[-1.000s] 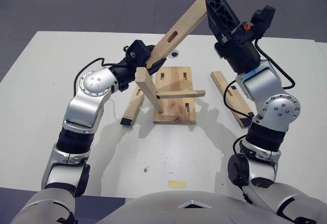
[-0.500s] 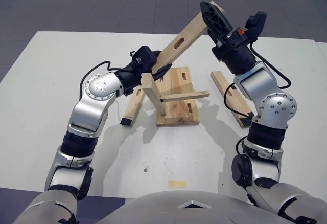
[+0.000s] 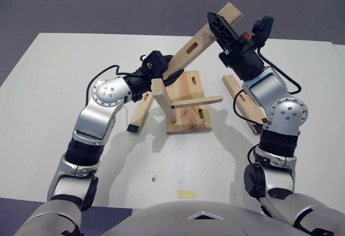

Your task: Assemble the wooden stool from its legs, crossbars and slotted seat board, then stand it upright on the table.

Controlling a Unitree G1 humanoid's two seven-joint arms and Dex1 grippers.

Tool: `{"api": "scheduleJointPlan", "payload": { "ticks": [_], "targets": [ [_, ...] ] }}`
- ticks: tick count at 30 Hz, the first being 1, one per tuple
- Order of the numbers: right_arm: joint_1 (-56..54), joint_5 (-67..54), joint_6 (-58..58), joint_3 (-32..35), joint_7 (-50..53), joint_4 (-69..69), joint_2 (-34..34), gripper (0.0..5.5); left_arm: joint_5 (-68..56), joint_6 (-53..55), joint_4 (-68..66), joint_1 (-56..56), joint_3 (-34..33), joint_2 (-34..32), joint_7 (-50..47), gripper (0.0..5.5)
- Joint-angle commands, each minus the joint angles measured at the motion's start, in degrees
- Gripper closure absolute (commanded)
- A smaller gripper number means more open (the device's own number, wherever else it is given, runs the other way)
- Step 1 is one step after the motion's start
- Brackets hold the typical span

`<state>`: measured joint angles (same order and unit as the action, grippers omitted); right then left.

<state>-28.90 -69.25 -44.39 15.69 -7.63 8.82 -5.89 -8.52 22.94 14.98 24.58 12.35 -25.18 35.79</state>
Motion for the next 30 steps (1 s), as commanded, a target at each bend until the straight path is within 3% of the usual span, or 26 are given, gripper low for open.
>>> {"api": "scheduleJointPlan", "payload": {
  "ticks": [1, 5, 10, 13, 16, 23, 28, 30],
  "targets": [
    [0.7, -0.3, 0.6, -0.2, 0.6, 1.6, 0.6, 3.76, 0.4, -0.1, 0.9, -0.2, 0.5, 0.3, 0.5, 3.45],
    [1.3, -0.2, 1.8, 0.0, 2.0, 1.9, 1.6, 4.47, 0.5, 0.1, 1.3, -0.4, 0.7, 0.3, 0.3, 3.45],
    [2.6, 0.8, 3.7, 0.1, 4.3, 2.7, 2.8, 4.47, 0.5, 0.3, 1.2, -0.3, 0.1, 0.0, 0.1, 3.45],
    [3.4, 1.3, 5.0, 0.5, 5.3, 3.3, 3.0, 4.48, -0.7, 1.4, -0.3, 1.0, -3.0, -0.3, -0.7, 2.75],
    [3.9, 1.4, 6.6, 2.3, 6.5, 4.3, 2.0, 4.48, -4.6, 3.9, -2.7, 3.8, -10.4, -1.4, -1.7, 2.2],
    [6.8, 2.3, 8.8, 8.4, 8.3, 7.4, -4.4, 4.49, -26.6, 22.9, 3.8, 6.3, -24.6, -8.1, 5.4, 0.95],
    [10.1, 2.9, 8.3, 10.3, 7.5, 8.6, -8.7, 4.49, -40.7, 32.6, 8.4, 3.9, -27.1, -15.6, 15.1, 0.13],
    [11.2, 3.2, 8.3, 10.3, 7.4, 9.2, -9.6, 4.49, -43.7, 34.0, 10.2, 2.8, -26.2, -17.1, 17.4, 0.1]
  ]
}}
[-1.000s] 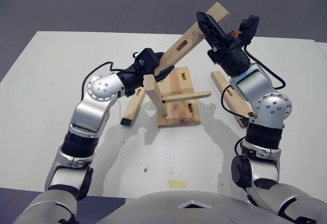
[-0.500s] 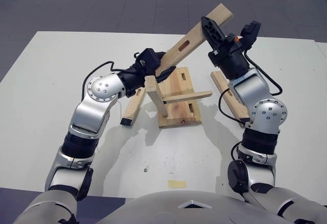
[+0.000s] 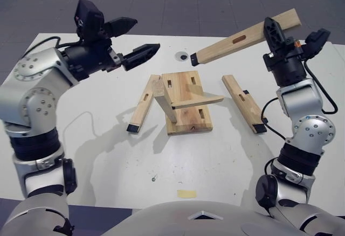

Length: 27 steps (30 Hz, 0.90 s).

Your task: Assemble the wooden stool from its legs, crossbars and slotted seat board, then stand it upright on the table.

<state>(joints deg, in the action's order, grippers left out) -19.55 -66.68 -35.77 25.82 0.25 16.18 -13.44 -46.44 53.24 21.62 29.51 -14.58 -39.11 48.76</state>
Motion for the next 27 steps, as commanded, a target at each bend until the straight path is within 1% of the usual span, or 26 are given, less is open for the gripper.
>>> {"api": "scheduleJointPlan", "payload": {
  "ticks": [1, 2, 4, 9, 12, 14, 17, 19, 22, 27],
  "targets": [
    [2.4, 0.7, -0.3, 0.2, -0.6, 2.2, -2.3, 4.49, -5.7, 3.4, 4.5, -3.0, 1.9, -4.0, 5.4, 0.1],
    [2.7, 0.8, -0.2, -0.1, -0.7, 2.2, -2.4, 4.49, -5.6, 2.9, 5.6, -4.4, 3.0, -4.7, 6.5, 0.1],
    [3.3, 0.9, 0.0, -0.4, -0.6, 2.3, -2.4, 4.49, -5.3, 2.0, 6.8, -6.5, 5.3, -5.6, 8.6, 0.4],
    [3.0, 1.4, 0.5, -1.7, 0.1, 1.2, -1.5, 4.49, 0.2, -2.4, 4.7, -7.4, 11.1, -5.2, 8.6, 1.35],
    [3.1, 1.8, 0.6, -2.3, 0.3, 1.1, -1.3, 4.49, 0.2, -2.9, 5.2, -6.5, 11.8, -4.5, 7.9, 1.9],
    [3.8, 2.6, 0.5, -2.5, 0.3, 1.4, -1.6, 4.49, -0.1, -3.1, 5.4, -6.1, 11.9, -4.1, 7.4, 2.17],
    [5.9, 5.5, 0.2, -3.1, -0.7, 3.2, -3.8, 4.49, -1.0, -2.8, 4.7, -5.7, 12.3, -3.3, 6.7, 2.63],
    [8.2, 10.6, 0.6, -4.9, -2.1, 5.5, -6.5, 4.49, 0.0, -3.4, 4.4, -6.2, 13.7, -2.2, 5.6, 3.03],
    [11.2, 19.0, 2.4, -8.1, -3.8, 9.8, -9.8, 4.49, 3.3, -4.8, 4.9, -7.1, 16.6, 2.1, -0.6, 3.16],
    [11.7, 28.2, 3.5, -12.3, -5.2, 14.8, -12.7, 4.49, 5.9, -5.9, 8.1, -9.2, 19.6, 7.5, -9.0, 3.25]
  ]
}}
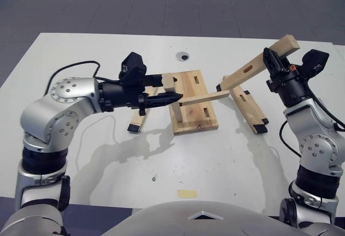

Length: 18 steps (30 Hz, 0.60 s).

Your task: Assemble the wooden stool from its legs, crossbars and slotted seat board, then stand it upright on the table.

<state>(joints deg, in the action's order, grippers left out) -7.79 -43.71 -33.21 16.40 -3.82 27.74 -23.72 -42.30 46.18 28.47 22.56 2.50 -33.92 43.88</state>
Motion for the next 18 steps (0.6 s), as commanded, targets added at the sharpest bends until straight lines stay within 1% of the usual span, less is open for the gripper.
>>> {"api": "scheduleJointPlan", "payload": {
  "ticks": [1, 3, 5, 11, 18],
  "targets": [
    [0.0, 7.2, 0.6, -4.5, -1.4, 4.0, -3.1, 4.49, 2.1, 1.2, 1.6, -2.4, 3.0, 3.4, -5.8, 3.26],
    [0.2, 10.7, 0.1, -7.1, -2.3, 4.8, -4.5, 4.49, 2.5, 1.2, 2.3, -2.7, 3.7, 5.0, -8.2, 3.26],
    [0.9, 12.9, -0.5, -8.2, -2.7, 5.6, -5.4, 4.49, 3.0, 1.1, 2.6, -2.8, 4.4, 6.0, -9.6, 3.26],
    [2.0, 13.2, -4.6, -8.0, -3.4, 8.8, -5.3, 4.49, 4.9, 0.6, 3.6, -3.0, 5.9, 7.5, -13.2, 3.27],
    [2.9, 10.4, -7.5, -7.5, -3.6, 11.3, -2.6, 4.49, 6.9, -0.4, 3.3, -4.5, 7.4, 8.0, -14.3, 3.28]
  ]
}}
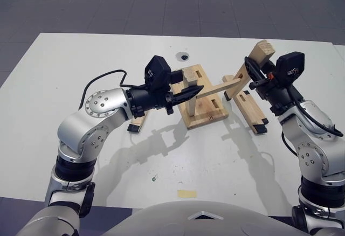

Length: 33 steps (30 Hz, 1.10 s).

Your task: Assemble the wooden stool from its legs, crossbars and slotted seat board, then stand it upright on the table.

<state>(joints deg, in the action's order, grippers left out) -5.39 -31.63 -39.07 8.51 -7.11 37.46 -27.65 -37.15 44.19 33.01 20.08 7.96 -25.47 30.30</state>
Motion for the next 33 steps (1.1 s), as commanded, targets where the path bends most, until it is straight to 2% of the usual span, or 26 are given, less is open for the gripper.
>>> {"api": "scheduleJointPlan", "payload": {
  "ticks": [1, 14, 26, 33],
  "targets": [
    [0.5, -2.1, -2.1, 0.7, -0.1, 1.9, 1.6, 4.49, 2.0, 1.4, -1.2, -2.1, 2.2, -0.6, -0.6, 3.28],
    [-1.0, -7.6, -6.6, 2.3, -1.9, 5.6, 2.5, 4.49, 3.3, 0.7, -1.1, -3.4, 2.2, -0.7, -1.3, 3.31],
    [-4.4, -6.2, -4.6, -1.2, -5.2, 7.2, 0.8, 4.49, 5.0, -0.2, -1.0, -4.4, 3.2, -0.5, -1.8, 3.34],
    [-7.7, -12.2, -9.4, 4.1, -2.6, 5.3, 3.3, 4.48, 5.4, -0.3, -1.1, -4.2, 3.7, -0.8, -1.5, 3.37]
  ]
}}
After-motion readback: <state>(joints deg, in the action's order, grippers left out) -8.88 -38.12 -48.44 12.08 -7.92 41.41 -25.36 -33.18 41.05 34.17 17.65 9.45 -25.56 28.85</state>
